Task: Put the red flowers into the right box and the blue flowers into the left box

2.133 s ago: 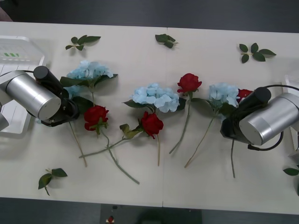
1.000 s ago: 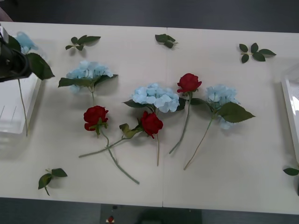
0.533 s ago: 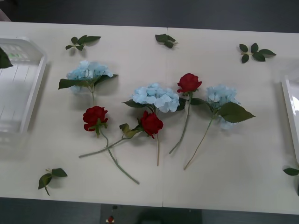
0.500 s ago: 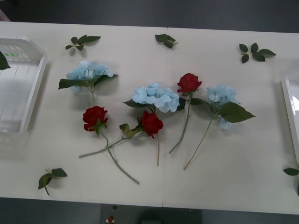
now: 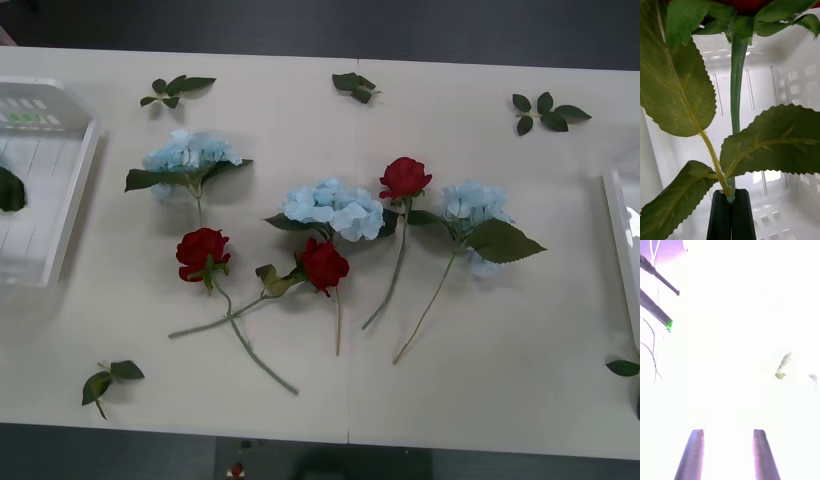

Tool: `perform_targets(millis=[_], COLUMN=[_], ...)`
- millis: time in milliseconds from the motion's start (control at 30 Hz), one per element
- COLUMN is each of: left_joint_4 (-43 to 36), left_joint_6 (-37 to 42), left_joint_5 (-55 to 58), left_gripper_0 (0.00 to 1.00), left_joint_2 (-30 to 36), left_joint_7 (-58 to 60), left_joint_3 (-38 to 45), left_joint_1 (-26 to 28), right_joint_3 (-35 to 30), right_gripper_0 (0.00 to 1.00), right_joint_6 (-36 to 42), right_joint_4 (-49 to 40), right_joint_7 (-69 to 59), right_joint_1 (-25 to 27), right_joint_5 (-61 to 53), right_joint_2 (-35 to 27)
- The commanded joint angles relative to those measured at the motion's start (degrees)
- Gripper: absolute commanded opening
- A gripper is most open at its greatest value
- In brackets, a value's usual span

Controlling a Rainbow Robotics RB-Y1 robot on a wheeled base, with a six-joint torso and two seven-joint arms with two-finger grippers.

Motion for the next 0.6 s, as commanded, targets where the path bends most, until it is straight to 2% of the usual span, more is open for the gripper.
perform_targets(millis=[33, 167, 367, 600], left_joint_4=[-0.53, -1.67, -5.28, -13.80], left_joint_6=[-0.62, -0.62, 2.19, 7.73], left_joint_5=[0.22, 0.66, 9.89, 14.20], left_gripper_0=[0.57, 0.66, 0.86, 0.96], left_joint_2=[2.46, 2.55, 3.43, 3.43], left_joint_7=[-2.04, -1.95, -1.16, 7.71], left_joint_3=[0.63, 0.63, 4.67, 6.25], left_joint_1=[-0.99, -0.99, -0.99, -0.99], right_joint_3=[0.06, 0.76, 2.61, 4.19], right_gripper_0=[0.00, 0.00, 0.00, 0.00], right_joint_6=[-3.77, -7.03, -12.21, -16.87], right_joint_4=[3.74, 7.52, 13.32, 17.37], right_joint_7=[5.74, 8.11, 10.66, 11.28], right_joint_1=[-0.88, -0.96, -0.96, -1.05], right_joint_5=[-0.64, -0.99, -2.57, -3.98], right_joint_2=[-2.04, -1.96, -1.96, -1.96])
